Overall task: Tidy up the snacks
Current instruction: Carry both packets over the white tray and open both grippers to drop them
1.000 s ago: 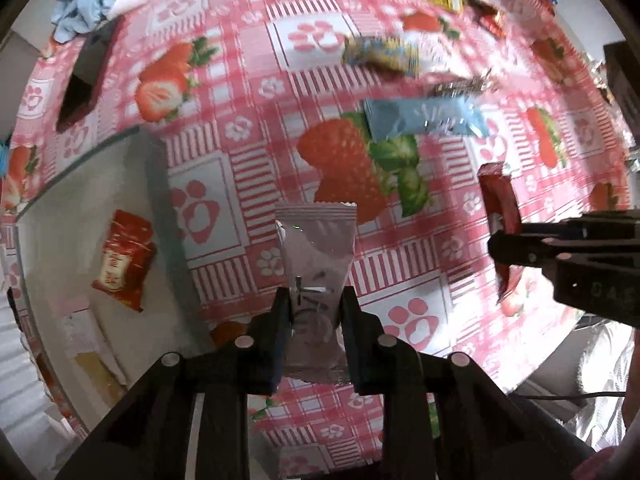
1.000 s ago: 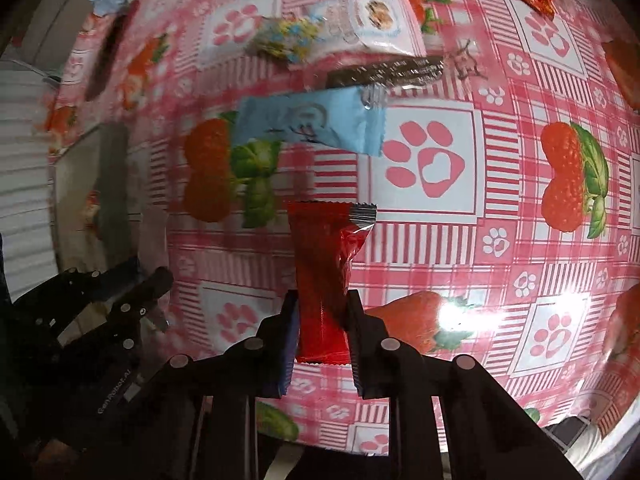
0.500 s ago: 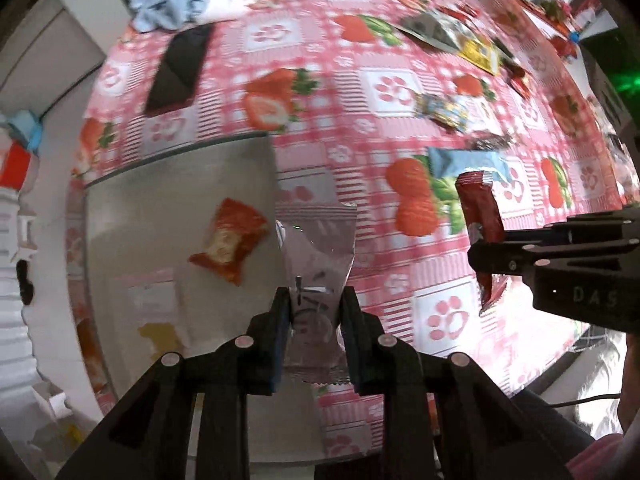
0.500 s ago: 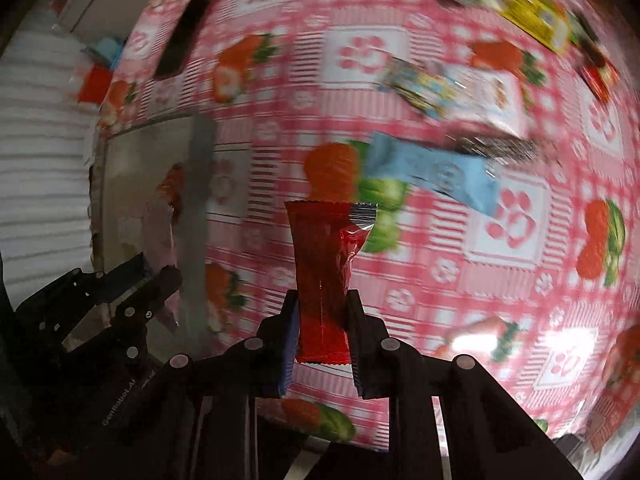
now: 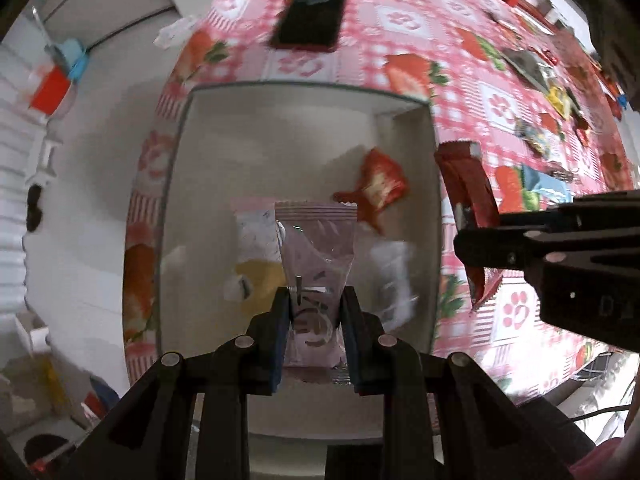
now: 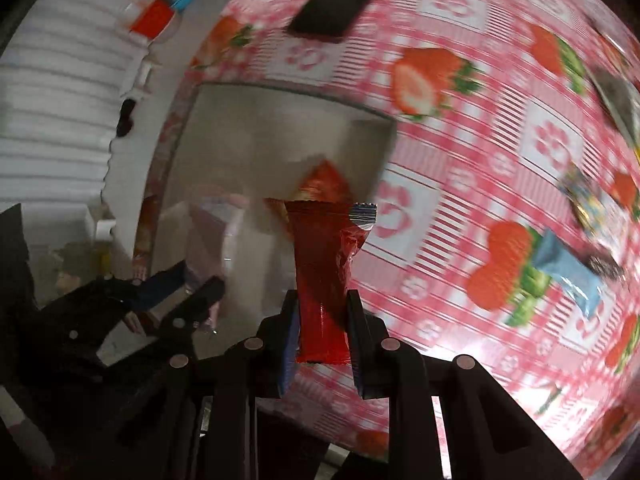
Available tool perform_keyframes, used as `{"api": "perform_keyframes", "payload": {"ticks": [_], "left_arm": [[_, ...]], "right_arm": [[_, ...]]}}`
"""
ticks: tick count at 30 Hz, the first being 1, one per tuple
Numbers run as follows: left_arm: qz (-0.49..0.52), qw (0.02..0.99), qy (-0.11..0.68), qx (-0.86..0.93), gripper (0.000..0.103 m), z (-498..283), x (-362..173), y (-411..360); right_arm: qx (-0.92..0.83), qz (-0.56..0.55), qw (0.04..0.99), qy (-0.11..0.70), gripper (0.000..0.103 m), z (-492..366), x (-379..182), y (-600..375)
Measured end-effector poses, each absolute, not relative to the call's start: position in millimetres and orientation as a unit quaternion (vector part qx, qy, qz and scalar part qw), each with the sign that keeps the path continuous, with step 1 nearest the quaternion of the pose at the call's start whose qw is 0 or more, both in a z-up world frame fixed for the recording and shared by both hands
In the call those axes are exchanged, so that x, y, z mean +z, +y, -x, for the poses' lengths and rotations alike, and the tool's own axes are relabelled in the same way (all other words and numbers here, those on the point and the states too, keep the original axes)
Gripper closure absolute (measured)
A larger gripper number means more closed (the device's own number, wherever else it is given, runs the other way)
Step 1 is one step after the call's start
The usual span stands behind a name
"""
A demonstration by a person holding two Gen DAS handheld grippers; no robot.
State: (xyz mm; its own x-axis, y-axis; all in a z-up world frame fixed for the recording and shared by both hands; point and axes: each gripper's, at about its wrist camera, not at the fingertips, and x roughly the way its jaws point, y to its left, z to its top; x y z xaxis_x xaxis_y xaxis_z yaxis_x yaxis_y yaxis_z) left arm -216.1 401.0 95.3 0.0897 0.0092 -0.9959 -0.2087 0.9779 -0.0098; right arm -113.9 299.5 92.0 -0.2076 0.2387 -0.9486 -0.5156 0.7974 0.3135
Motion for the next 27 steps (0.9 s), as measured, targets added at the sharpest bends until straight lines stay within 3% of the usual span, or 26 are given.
{"api": "perform_keyframes", "payload": {"ticks": [23,24,27], "left_arm": [[0.109,0.710,0.692,0.077,0.074,239.5,71.4,431.6],[0.109,0.708,0.694,0.076,0.069,238.6,70.3,430.8],[0.107,0.706,0.696,0.078,0.036,231.9,67.9,427.3]], "right_arm": [[0.319,0.147,0.571,0.741,0.079,144.9,45.5,371.1],[0.318,0.147,0.571,0.743,0.079,144.3,42.9,371.8],[0.312,0.143,0.569,0.747,0.078,145.4,36.5,372.3]]}}
